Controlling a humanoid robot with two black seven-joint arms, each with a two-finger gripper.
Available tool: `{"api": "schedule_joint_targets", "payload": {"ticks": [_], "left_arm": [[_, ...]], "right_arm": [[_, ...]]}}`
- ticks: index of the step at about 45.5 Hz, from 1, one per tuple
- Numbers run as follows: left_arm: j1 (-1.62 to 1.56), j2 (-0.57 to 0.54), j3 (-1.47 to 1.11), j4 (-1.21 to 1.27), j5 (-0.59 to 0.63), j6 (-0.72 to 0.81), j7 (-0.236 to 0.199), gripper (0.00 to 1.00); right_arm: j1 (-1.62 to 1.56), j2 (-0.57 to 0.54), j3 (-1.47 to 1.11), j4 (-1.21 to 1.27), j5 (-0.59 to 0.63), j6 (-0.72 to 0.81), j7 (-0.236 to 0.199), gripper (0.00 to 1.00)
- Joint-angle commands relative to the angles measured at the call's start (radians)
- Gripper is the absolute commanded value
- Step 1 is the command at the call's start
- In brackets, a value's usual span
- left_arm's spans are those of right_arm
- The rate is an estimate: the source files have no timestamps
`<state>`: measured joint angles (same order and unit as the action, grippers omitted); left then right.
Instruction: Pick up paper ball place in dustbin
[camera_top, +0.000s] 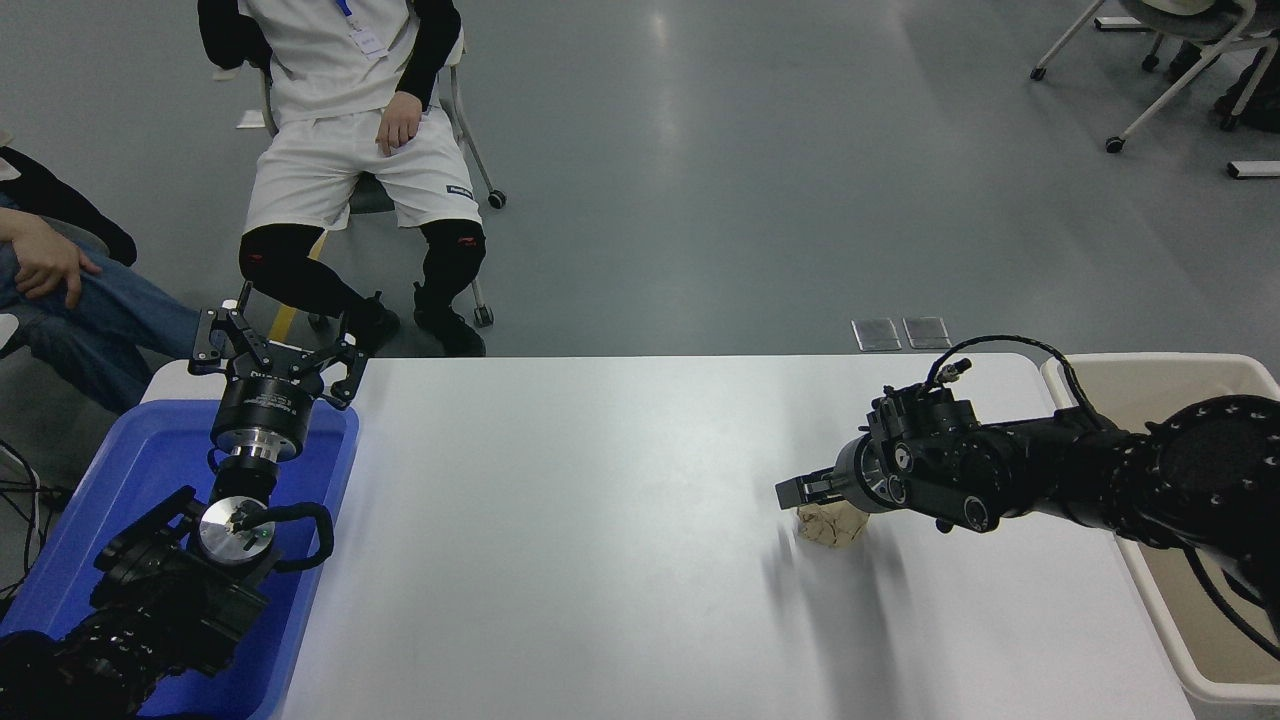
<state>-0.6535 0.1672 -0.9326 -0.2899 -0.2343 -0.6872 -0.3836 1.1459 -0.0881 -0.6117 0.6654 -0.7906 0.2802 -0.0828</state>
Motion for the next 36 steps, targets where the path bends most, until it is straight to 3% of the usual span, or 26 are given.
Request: {"api": "schedule_joint_targets", "payload": {"ticks": [1,19,25,32,36], "left_arm": [[0.000,0.000,0.000,0.000,0.000,0.000,0.000,0.99],[0.000,0.000,0.000,0.000,0.000,0.000,0.000,0.99],[0.000,0.000,0.000,0.000,0.000,0.000,0.000,0.99],[0.000,0.000,0.000,0.000,0.000,0.000,0.000,0.99],[0.000,0.000,0.000,0.000,0.000,-0.001,0.000,0.99]], "right_arm": [[-0.011,-0.001,0.000,0.003,-0.013,0.001,0.000,1.00],[-0.028,-0.002,0.001,0.002,-0.016,-0.007,0.000,0.98],[-0.034,-0.002,0.006,0.000,-0.015,-0.012,0.000,0.90],[-0.048,-0.002,0.015,0.005,-0.009,-0.010,0.000,0.64],[-0.048,-0.004,0.017,0.013,-0.001,-0.001,0.000,0.38]]}}
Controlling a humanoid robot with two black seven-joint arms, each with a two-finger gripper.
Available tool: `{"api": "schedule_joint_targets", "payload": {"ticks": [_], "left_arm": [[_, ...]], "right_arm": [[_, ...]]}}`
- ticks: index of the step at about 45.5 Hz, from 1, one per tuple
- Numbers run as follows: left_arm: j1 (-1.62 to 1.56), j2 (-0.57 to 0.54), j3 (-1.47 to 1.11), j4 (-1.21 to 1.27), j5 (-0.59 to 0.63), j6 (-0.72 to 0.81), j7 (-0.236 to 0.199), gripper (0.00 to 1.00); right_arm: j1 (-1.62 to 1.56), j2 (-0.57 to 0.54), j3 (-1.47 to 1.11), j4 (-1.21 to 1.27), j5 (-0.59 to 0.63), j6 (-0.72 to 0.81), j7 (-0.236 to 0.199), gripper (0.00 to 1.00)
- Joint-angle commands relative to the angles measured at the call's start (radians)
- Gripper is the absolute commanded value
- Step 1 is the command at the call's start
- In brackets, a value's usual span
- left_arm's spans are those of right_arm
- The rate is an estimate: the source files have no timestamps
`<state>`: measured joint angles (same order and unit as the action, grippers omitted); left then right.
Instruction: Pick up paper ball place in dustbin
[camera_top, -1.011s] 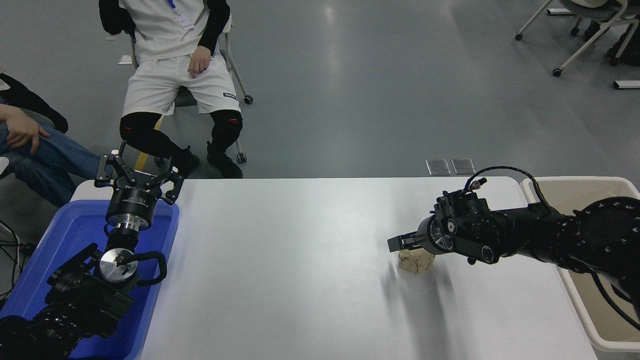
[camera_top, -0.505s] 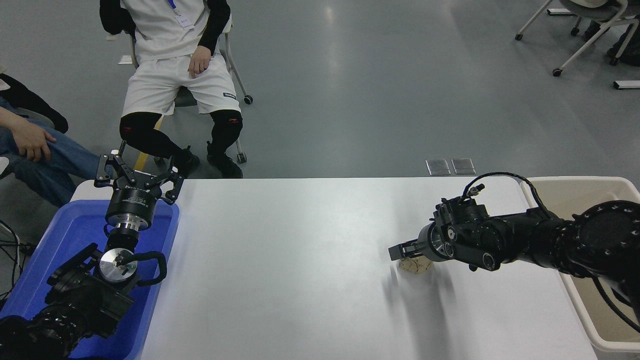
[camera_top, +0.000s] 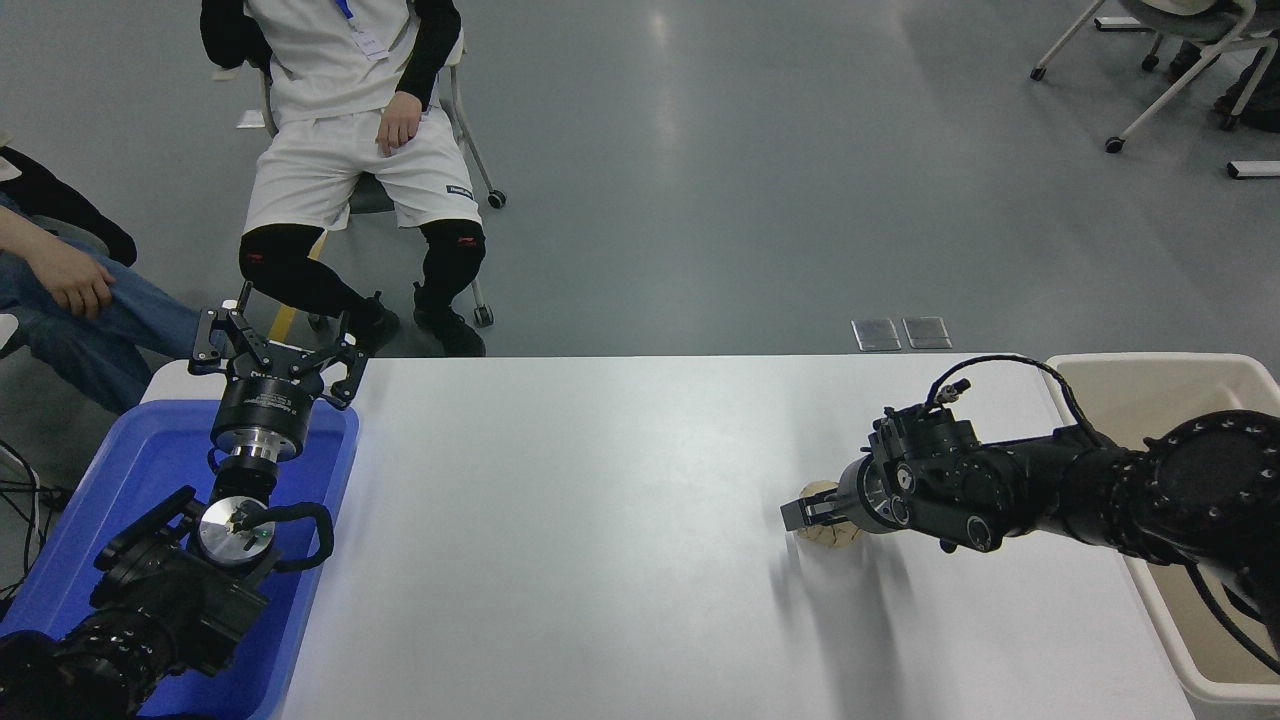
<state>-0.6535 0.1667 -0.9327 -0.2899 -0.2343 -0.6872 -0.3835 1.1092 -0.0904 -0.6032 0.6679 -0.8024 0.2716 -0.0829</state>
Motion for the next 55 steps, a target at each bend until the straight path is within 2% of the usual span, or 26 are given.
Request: {"api": "schedule_joint_targets", "payload": {"ticks": [1,4,6,10,15,19,46,55], "left_arm": [[0.000,0.001,0.000,0.000,0.000,0.000,0.000,0.99],[0.000,0.001,0.000,0.000,0.000,0.000,0.000,0.99],[0.000,0.001,0.000,0.000,0.000,0.000,0.000,0.99],[0.000,0.001,0.000,0.000,0.001,0.000,0.000,0.99],[0.000,0.001,0.000,0.000,0.001,0.000,0.000,0.99],[0.000,0.001,0.000,0.000,0.001,0.000,0.000,0.99],[0.000,0.001,0.000,0.000,0.000,0.000,0.000,0.99],[0.000,0.001,0.000,0.000,0.001,0.000,0.000,0.99]], "right_arm": [[-0.011,-0.002,0.010,0.018,0.012,0.009,0.000,0.31],[-0.006,-0.017,0.010,0.045,0.014,0.009,-0.001,0.09],[-0.006,-0.025,0.010,0.056,0.014,0.012,-0.002,0.00],[-0.008,-0.026,0.011,0.059,0.041,0.027,-0.002,0.00],[-0.005,-0.034,0.011,0.061,0.188,0.049,-0.005,0.00],[0.009,-0.054,0.011,0.064,0.249,0.080,-0.005,0.00],[0.179,-0.196,0.000,0.196,0.246,0.195,-0.005,0.00],[0.264,-0.241,-0.001,0.225,0.209,0.304,-0.012,0.00]]}}
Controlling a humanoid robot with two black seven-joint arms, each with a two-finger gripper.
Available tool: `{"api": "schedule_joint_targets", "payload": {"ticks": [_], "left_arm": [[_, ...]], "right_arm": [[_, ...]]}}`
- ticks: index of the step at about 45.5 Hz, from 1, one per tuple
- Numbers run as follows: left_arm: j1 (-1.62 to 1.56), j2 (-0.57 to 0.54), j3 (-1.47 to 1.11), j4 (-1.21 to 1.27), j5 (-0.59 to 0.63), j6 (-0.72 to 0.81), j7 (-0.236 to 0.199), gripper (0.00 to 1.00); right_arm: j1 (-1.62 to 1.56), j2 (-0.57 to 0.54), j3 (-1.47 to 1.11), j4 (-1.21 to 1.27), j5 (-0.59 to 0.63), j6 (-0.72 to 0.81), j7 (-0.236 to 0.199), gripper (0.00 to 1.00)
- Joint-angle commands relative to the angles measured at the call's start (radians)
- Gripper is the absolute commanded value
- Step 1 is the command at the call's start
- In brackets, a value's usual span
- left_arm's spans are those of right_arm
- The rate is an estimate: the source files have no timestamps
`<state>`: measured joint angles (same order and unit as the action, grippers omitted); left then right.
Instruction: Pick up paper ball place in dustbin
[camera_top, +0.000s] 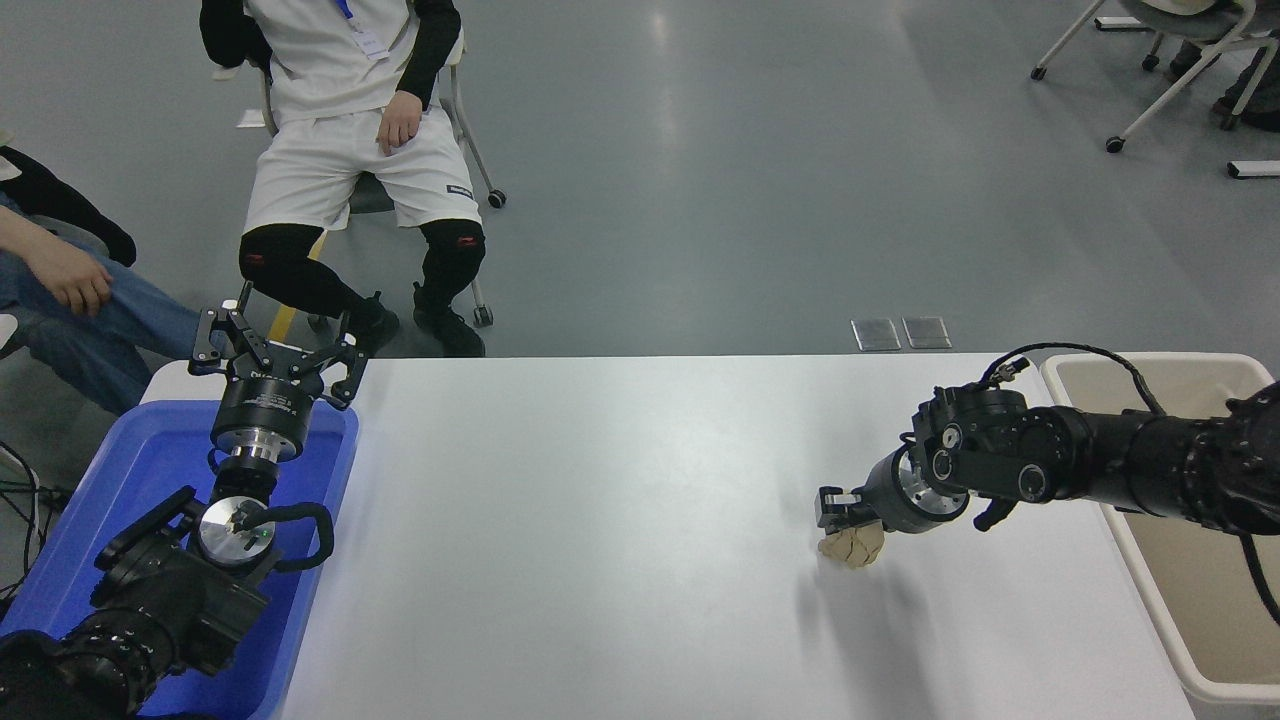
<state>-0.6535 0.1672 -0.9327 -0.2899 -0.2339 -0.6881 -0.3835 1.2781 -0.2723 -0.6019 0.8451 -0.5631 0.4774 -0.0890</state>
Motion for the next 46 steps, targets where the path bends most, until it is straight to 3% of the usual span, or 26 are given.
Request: {"api": "schedule_joint_targets", "payload": {"ticks": [1,10,20,34,46], "left_arm": [[0.000,0.000,0.000,0.000,-0.001,0.001,0.000,0.99],[0.000,0.000,0.000,0.000,0.001,0.001,0.000,0.99],[0.000,0.000,0.000,0.000,-0.001,0.001,0.000,0.99],[0.000,0.000,0.000,0.000,-0.001,0.001,0.000,0.99],[0.000,0.000,0.000,0.000,-0.001,0.001,0.000,0.99]], "right_arm": [[0.107,-0.067,-0.004,0.057,-0.038,0.102,-0.006,0.00],[0.233,-0.139,-0.007,0.141,-0.118,0.168,-0.017,0.00],[0.378,-0.186,-0.007,0.173,-0.121,0.308,-0.029,0.00],[0.553,-0.234,-0.007,0.190,-0.126,0.308,-0.032,0.00],[0.670,-0.262,-0.009,0.206,-0.136,0.308,-0.087,0.00]]}}
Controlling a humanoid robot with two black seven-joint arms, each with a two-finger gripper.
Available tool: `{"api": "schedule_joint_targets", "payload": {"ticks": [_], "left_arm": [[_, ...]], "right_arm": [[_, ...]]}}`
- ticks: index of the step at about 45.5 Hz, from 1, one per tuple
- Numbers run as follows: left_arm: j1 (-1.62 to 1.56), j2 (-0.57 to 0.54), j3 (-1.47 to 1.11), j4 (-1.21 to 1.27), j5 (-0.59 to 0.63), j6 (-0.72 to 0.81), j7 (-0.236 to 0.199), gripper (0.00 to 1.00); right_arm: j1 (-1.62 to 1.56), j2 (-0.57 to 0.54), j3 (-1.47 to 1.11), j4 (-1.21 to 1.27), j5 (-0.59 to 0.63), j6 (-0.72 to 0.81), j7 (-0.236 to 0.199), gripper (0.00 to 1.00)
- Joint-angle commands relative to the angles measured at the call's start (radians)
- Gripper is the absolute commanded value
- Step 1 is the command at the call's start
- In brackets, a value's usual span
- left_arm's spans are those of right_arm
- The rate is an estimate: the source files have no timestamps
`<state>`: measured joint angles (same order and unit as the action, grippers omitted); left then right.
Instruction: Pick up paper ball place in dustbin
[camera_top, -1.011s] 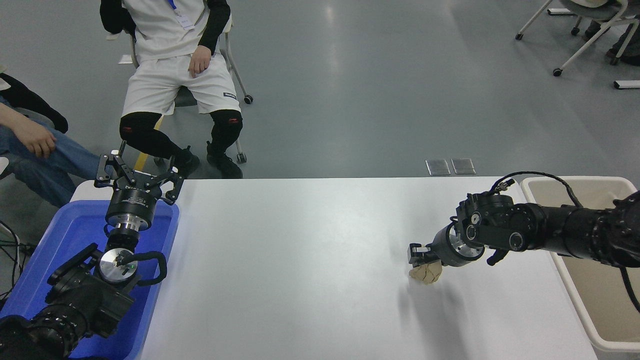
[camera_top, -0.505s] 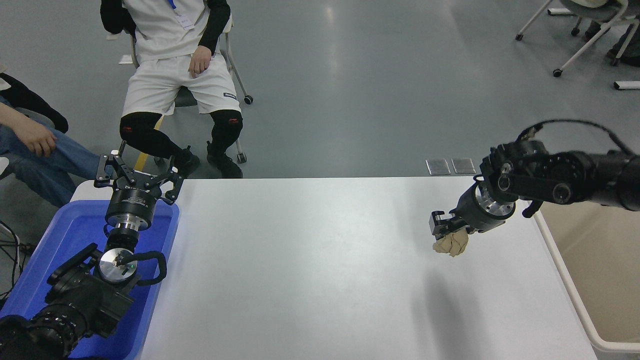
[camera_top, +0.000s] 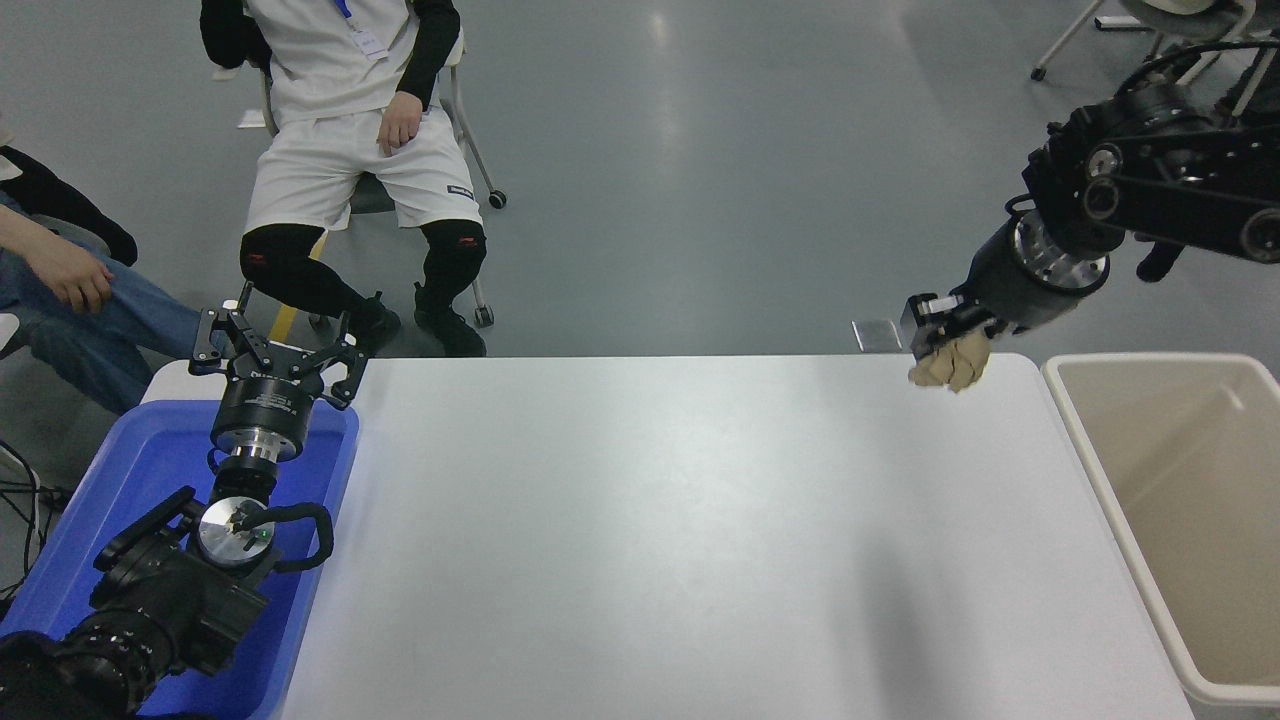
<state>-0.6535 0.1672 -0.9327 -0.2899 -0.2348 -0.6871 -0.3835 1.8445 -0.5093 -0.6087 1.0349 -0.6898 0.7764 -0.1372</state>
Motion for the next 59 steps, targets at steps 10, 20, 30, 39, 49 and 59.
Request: {"api": "schedule_joint_targets", "payload": {"ticks": [10,20,30,39,49,59], "left_arm": [[0.000,0.000,0.000,0.000,0.000,0.000,0.000,0.99],[0.000,0.000,0.000,0.000,0.000,0.000,0.000,0.99],[0.000,0.000,0.000,0.000,0.000,0.000,0.000,0.99],[0.000,0.000,0.000,0.000,0.000,0.000,0.000,0.99],[0.000,0.000,0.000,0.000,0.000,0.000,0.000,0.99],[0.000,0.000,0.000,0.000,0.000,0.000,0.000,0.99]], "right_arm": [[0.134,-0.031,-0.002,0.027,-0.014,0.009,-0.047,0.00],[0.122,-0.067,-0.003,0.019,-0.033,0.009,-0.048,0.00],[0.085,-0.208,-0.005,0.013,-0.077,0.009,-0.048,0.00],[0.050,-0.328,-0.005,0.001,-0.142,0.009,-0.048,0.00],[-0.001,-0.408,-0.034,-0.056,-0.172,0.009,-0.051,0.00],[-0.057,-0.469,-0.057,-0.130,-0.172,0.009,-0.051,0.00]]}}
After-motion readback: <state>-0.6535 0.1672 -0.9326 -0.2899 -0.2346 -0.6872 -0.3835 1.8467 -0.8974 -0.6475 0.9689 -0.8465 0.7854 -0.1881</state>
